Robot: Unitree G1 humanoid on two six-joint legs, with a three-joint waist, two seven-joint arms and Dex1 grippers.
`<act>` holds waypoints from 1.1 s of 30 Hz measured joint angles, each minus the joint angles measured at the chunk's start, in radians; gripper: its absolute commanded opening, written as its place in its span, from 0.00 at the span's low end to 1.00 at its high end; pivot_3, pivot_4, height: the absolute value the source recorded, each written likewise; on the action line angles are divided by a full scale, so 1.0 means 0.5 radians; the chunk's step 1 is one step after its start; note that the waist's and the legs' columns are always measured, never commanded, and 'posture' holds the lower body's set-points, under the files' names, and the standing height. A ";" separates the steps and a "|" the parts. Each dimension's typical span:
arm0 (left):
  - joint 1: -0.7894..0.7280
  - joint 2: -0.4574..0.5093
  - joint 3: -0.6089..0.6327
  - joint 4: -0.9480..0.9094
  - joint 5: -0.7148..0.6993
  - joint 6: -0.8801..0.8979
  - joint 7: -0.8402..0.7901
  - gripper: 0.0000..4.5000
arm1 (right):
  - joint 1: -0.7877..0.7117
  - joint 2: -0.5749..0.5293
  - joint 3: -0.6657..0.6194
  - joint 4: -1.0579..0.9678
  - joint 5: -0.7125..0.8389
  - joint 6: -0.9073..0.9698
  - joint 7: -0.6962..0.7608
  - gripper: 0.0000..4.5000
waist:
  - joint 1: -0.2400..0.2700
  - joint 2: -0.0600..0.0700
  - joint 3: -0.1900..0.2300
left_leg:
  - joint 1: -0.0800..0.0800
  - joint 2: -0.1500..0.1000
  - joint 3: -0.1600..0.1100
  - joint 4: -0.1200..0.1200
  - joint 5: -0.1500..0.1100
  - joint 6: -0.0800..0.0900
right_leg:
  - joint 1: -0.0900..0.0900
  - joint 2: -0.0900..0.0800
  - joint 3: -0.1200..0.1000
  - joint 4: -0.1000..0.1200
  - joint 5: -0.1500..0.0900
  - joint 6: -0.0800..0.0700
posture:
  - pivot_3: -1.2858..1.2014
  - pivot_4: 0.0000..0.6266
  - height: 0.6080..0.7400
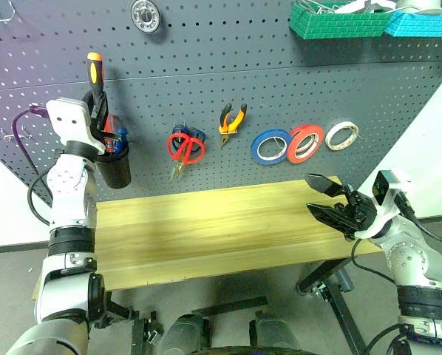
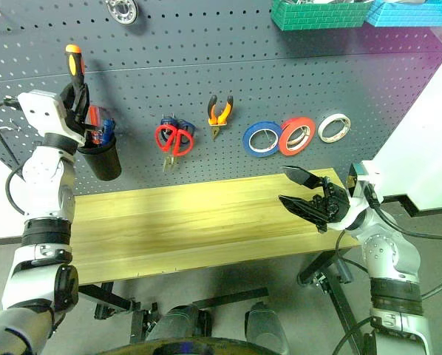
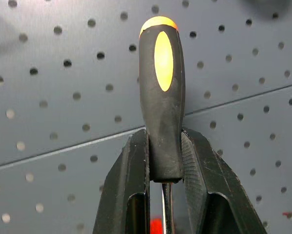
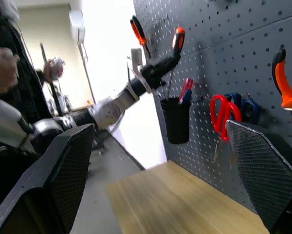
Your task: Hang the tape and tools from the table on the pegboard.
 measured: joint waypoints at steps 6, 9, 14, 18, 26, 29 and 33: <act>0.008 -0.012 0.000 0.050 0.004 -0.036 0.010 0.12 | 0.013 0.019 -0.019 -0.003 0.092 0.066 -0.016 1.00 | 0.000 0.000 0.000 | 0.000 0.000 0.000 0.000 -0.002 -0.003 | 0.000 0.000 0.000 0.000 0.000 0.000 | 0.47 0.04 0.87; 0.031 -0.011 -0.001 0.076 0.035 -0.038 0.050 0.12 | 0.016 0.022 -0.019 -0.003 0.092 0.066 -0.015 1.00 | -0.001 0.000 0.000 | 0.000 0.000 0.000 0.000 -0.002 -0.003 | 0.000 0.000 0.000 0.000 0.000 0.000 | 0.47 0.04 0.87; 0.079 -0.012 -0.006 0.132 0.089 -0.034 0.101 0.12 | 0.016 0.022 -0.019 -0.002 0.087 0.065 -0.006 1.00 | 0.000 0.000 0.000 | 0.000 0.000 0.000 0.000 -0.003 -0.003 | 0.000 0.000 0.000 0.000 0.000 0.000 | 0.47 0.05 0.87; 0.148 -0.038 -0.007 0.125 0.089 -0.036 0.108 0.12 | 0.016 0.020 -0.019 0.003 0.079 0.064 0.009 1.00 | -0.001 0.000 0.000 | 0.000 0.000 0.000 0.000 -0.003 -0.002 | 0.000 -0.001 0.001 -0.001 0.000 0.000 | 0.47 0.05 0.87; 0.314 -0.089 -0.009 -0.006 0.071 0.002 0.126 0.12 | 0.015 0.014 -0.020 0.050 0.048 0.052 0.052 1.00 | -0.005 0.000 0.000 | 0.000 0.000 0.000 -0.001 -0.004 -0.002 | 0.000 -0.001 0.002 -0.001 0.000 0.000 | 0.47 0.05 0.87; 0.360 -0.106 -0.001 -0.073 0.033 0.024 0.126 0.28 | 0.015 0.014 -0.019 0.077 0.038 0.043 0.067 1.00 | -0.003 0.000 0.000 | 0.000 0.000 0.001 -0.001 -0.004 -0.002 | 0.000 -0.001 0.002 -0.001 0.000 0.000 | 0.47 0.05 0.87; 0.425 -0.111 0.018 -0.126 0.004 0.060 0.141 0.56 | 0.015 0.013 -0.019 0.119 0.023 0.016 0.089 1.00 | -0.002 0.000 0.000 | 0.000 0.000 0.000 -0.001 -0.004 -0.002 | 0.000 -0.001 0.002 -0.001 0.000 0.000 | 0.47 0.04 0.87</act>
